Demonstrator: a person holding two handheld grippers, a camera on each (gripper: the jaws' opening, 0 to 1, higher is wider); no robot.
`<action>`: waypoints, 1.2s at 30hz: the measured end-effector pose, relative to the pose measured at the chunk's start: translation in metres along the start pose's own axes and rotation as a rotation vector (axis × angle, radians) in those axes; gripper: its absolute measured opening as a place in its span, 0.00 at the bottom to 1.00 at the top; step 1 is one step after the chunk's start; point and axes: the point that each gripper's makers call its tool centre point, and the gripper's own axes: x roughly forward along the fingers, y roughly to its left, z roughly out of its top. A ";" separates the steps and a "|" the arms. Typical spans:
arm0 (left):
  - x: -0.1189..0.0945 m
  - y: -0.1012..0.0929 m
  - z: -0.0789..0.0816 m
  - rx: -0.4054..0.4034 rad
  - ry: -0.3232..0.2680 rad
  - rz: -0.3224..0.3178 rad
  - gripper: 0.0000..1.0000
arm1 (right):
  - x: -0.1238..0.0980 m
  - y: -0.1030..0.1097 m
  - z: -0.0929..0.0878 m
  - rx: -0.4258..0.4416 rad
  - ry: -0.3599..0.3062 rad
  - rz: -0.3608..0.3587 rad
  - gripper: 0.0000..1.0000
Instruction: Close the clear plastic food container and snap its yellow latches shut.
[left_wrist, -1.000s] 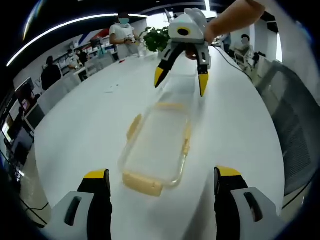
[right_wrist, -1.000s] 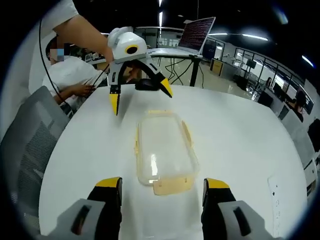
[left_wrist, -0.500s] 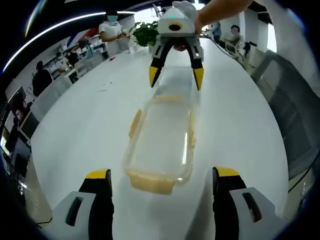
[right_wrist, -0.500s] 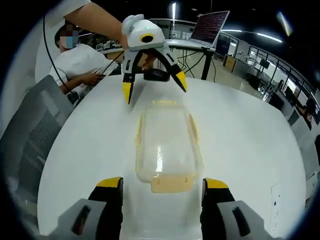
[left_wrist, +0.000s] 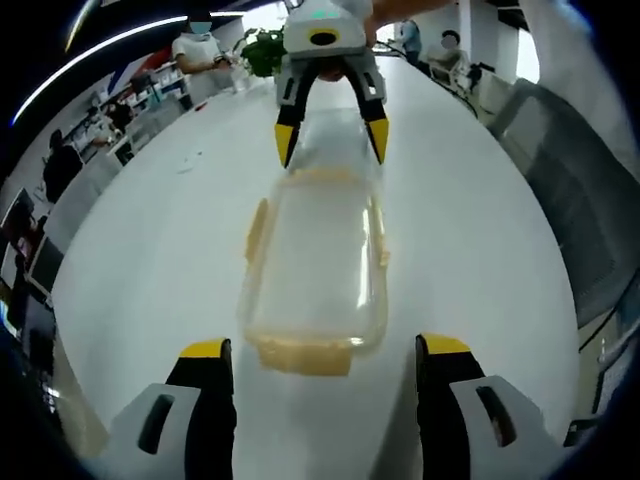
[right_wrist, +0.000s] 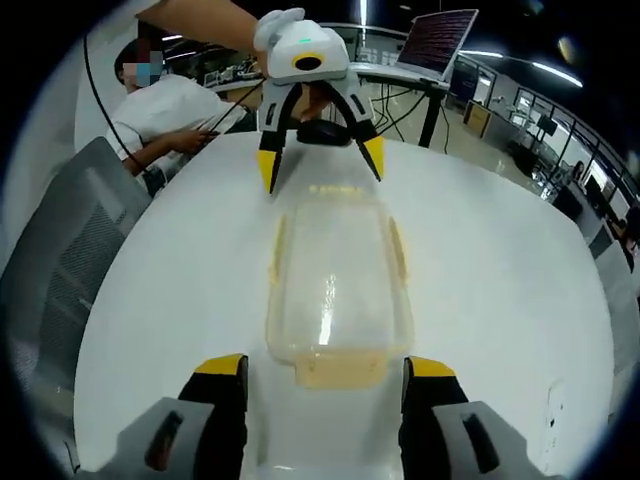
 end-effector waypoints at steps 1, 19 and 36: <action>0.001 0.000 -0.001 0.003 0.004 -0.004 0.72 | 0.001 0.000 0.000 0.000 0.004 0.004 0.61; 0.008 0.011 -0.009 0.031 0.035 -0.034 0.68 | 0.009 -0.006 -0.011 -0.006 0.069 0.010 0.56; 0.010 0.008 -0.006 0.048 0.058 -0.068 0.52 | 0.012 -0.008 -0.012 -0.008 0.091 0.012 0.49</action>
